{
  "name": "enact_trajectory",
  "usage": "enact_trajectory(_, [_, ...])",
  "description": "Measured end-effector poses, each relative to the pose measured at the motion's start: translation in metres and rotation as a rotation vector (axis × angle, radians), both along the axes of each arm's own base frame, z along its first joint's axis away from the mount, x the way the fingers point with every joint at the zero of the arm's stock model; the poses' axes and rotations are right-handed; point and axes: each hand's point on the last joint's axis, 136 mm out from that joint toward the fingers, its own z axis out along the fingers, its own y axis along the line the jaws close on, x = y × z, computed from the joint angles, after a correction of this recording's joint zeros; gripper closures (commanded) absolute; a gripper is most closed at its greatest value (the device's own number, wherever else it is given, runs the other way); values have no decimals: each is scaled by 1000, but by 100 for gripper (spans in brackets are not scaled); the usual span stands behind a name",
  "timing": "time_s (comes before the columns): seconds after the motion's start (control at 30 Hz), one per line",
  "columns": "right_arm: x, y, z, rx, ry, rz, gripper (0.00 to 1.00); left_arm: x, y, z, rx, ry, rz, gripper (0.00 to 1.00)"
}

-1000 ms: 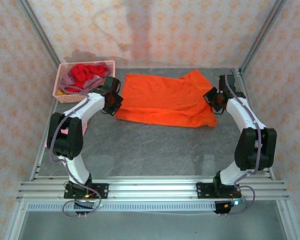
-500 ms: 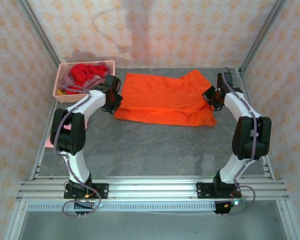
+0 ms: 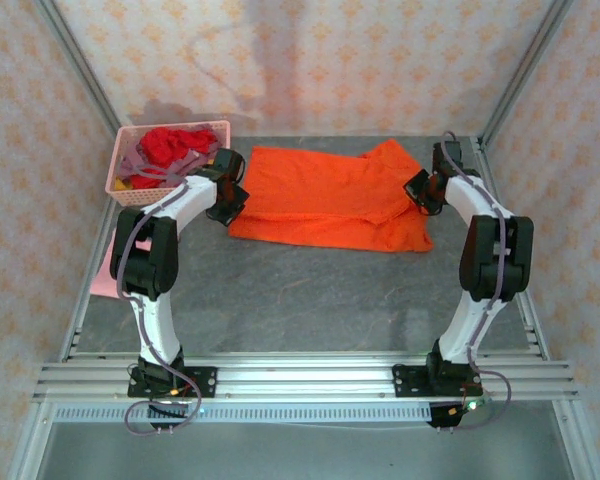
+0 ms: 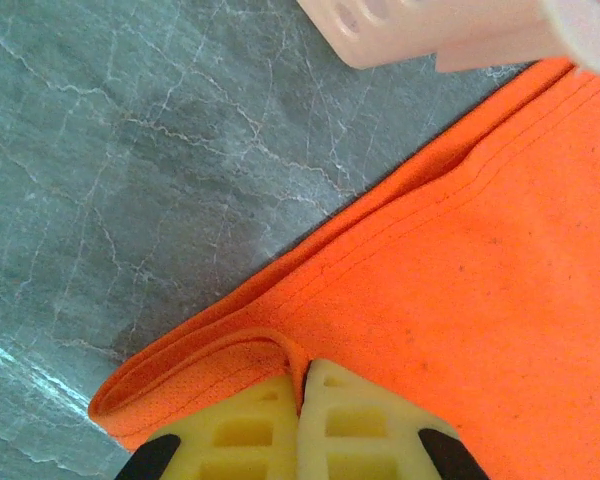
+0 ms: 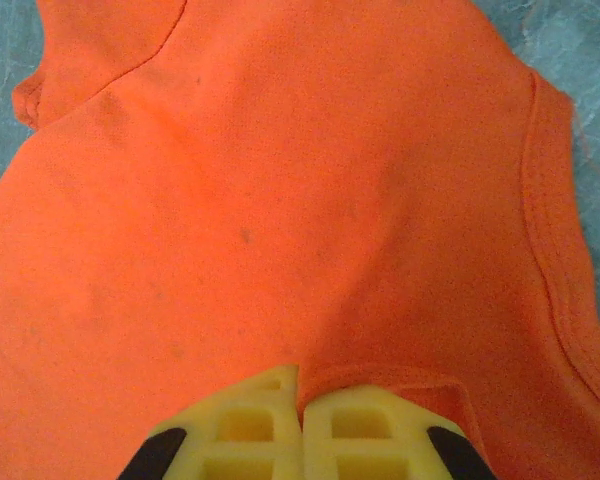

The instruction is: Fold and stack the t-shirts

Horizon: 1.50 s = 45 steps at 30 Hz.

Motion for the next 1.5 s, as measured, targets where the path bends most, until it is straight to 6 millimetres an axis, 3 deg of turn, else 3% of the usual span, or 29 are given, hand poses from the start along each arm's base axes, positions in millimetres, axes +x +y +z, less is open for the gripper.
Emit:
enact_trajectory(0.47, [13,1,-7,11,1,11,100,12,-1,7,7,-15,-5,100])
enact_trajectory(0.67, [20,-2,-9,16,-3,7,100,14,-1,1,12,1,-7,100])
enact_trajectory(0.97, [29,-2,-31,23,28,8,100,12,3,-18,22,44,0,100])
enact_trajectory(1.23, [36,0,-32,31,14,18,100,20,2,-13,26,29,-16,99])
enact_trajectory(1.3, [37,0,-31,29,9,22,92,20,2,-12,26,30,-16,88])
enact_trajectory(1.4, [40,0,-27,28,-3,23,53,21,1,-14,27,34,-24,62])
enact_trajectory(1.5, [41,0,-26,28,-11,28,37,20,1,-17,23,42,-25,37])
